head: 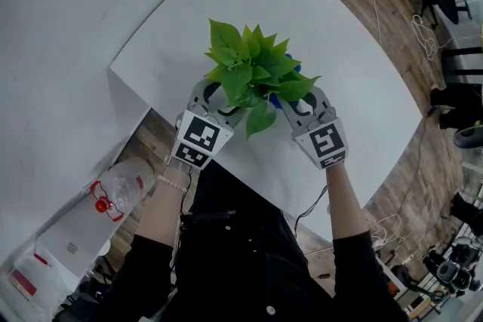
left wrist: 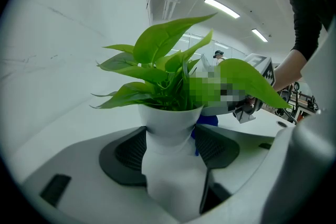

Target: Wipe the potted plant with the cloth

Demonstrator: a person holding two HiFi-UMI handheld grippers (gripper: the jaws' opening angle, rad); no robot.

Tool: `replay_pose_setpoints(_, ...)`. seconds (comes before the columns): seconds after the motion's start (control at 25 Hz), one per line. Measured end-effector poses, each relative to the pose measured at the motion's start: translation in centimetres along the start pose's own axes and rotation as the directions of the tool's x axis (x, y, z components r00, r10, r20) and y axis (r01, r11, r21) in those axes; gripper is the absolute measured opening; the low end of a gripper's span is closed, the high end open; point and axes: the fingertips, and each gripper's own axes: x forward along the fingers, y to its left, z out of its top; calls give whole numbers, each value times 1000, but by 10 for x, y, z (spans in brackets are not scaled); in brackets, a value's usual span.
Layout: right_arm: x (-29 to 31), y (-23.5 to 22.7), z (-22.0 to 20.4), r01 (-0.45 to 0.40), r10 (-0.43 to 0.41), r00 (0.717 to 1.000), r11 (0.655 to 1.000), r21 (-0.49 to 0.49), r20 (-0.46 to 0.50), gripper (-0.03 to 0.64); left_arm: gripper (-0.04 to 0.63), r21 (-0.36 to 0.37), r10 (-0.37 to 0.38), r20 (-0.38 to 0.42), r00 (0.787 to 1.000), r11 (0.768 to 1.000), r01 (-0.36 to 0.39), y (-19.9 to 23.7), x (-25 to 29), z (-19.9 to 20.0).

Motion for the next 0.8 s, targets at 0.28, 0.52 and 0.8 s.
replay_pose_setpoints(0.28, -7, 17, -4, -7, 7, 1000, 1000, 2, -8, 94, 299, -20, 40, -11, 999, 999, -40, -3, 3, 0)
replay_pose_setpoints(0.52, -8, 39, -10, -31, 30, 999, 999, -23, -30, 94, 296, -26, 63, -22, 998, 998, -63, -6, 4, -1)
replay_pose_setpoints(0.8, -11, 66, -7, -81, 79, 996, 995, -57, -37, 94, 296, -29, 86, -32, 996, 996, -87, -9, 7, 0)
